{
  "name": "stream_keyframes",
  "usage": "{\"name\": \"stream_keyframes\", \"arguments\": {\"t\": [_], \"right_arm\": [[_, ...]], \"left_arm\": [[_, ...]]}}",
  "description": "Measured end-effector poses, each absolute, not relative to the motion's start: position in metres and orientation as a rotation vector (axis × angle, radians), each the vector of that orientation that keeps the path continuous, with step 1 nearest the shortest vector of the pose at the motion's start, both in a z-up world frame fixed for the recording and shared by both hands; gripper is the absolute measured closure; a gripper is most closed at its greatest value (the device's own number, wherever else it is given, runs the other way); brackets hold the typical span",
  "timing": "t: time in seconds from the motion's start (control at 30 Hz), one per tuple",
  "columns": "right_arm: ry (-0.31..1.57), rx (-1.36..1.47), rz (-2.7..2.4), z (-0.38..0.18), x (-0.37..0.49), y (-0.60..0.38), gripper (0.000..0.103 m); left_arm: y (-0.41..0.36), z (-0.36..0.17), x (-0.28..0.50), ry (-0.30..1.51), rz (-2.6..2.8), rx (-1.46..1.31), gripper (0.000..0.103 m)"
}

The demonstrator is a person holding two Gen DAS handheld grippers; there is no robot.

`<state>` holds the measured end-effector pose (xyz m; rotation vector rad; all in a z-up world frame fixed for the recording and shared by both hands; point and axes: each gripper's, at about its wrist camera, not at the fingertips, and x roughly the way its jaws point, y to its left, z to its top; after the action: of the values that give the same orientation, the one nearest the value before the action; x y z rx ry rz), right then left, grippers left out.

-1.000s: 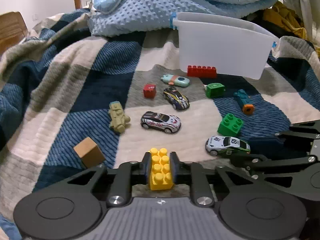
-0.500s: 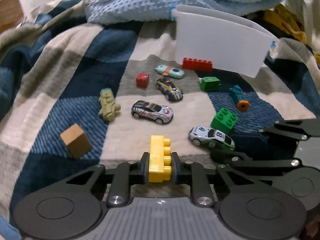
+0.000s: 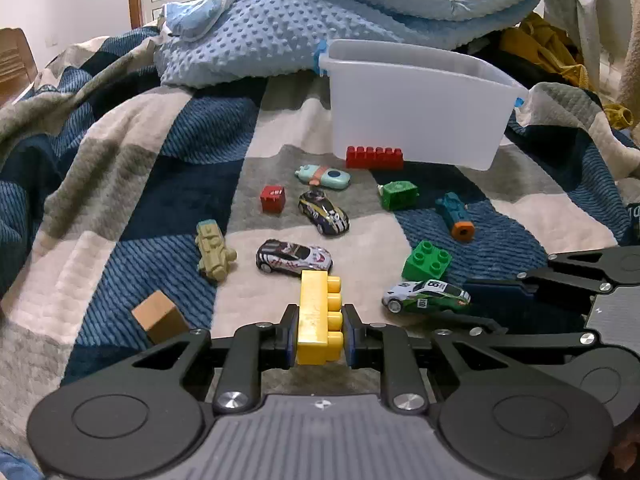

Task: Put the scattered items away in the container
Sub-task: 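Hold the yellow brick in the left tool while the right tool grasps the green-white race car, then carry the yellow brick and green-white car toward the white bin with both tools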

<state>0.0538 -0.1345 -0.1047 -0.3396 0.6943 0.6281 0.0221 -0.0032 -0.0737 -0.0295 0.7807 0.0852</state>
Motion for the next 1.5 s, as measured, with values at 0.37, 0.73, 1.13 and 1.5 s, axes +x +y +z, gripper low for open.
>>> {"name": "stream_keyframes", "arguments": {"t": [0.37,0.73,1.13,1.5], "right_arm": [[0.692,-0.310,0.608,-0.098,0.056,-0.141,0.069],[0.623,-0.260,0.523,-0.056,0.075,-0.154,0.072],[0.556,-0.242,0.468,-0.026,0.108,-0.172,0.095],[0.620,-0.203,0.457,-0.044,0.131,-0.180,0.045]], "left_arm": [[-0.010,-0.066,0.025,0.785,0.070,-0.011,0.078],[-0.023,-0.022,0.050,0.708,0.042,0.019,0.078],[-0.045,0.017,0.097,0.631,-0.024,0.033,0.078],[-0.047,0.018,0.115,0.637,-0.031,0.047,0.078]]}}
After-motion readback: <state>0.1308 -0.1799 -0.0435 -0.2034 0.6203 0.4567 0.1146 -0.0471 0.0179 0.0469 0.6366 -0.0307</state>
